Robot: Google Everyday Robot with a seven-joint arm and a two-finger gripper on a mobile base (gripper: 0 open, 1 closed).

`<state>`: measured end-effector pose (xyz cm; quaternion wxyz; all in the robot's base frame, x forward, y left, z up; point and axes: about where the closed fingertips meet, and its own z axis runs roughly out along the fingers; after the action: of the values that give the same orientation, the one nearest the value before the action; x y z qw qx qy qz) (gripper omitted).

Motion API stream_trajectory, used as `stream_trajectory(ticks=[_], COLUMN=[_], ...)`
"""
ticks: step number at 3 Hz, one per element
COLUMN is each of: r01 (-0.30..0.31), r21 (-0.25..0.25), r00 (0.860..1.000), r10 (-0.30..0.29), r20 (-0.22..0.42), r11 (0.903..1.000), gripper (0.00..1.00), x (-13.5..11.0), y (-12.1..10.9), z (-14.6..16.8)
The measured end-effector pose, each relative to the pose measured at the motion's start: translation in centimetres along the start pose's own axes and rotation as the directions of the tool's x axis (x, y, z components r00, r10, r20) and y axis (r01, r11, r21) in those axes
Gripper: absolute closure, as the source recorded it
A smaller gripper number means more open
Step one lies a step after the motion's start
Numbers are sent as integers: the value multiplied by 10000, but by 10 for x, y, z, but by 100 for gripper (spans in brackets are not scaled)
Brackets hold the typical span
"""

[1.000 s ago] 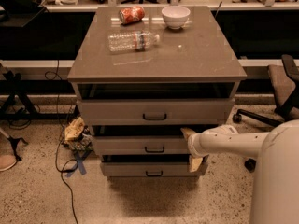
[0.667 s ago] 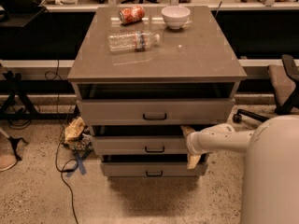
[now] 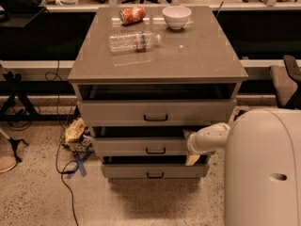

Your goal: Open middle drawer

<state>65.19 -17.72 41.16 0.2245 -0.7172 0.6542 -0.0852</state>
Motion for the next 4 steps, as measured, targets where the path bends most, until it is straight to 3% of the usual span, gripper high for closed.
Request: stream_trajectory(ticks=[3,4], r01=[-594,-594], r21=[-233,-232], r00=[9977,9977], r10=[586,586], r20=[-354,-354], r11=[9980,9980], gripper=[88,100], x=[18,17], y=[15,13], z=[-3,-7])
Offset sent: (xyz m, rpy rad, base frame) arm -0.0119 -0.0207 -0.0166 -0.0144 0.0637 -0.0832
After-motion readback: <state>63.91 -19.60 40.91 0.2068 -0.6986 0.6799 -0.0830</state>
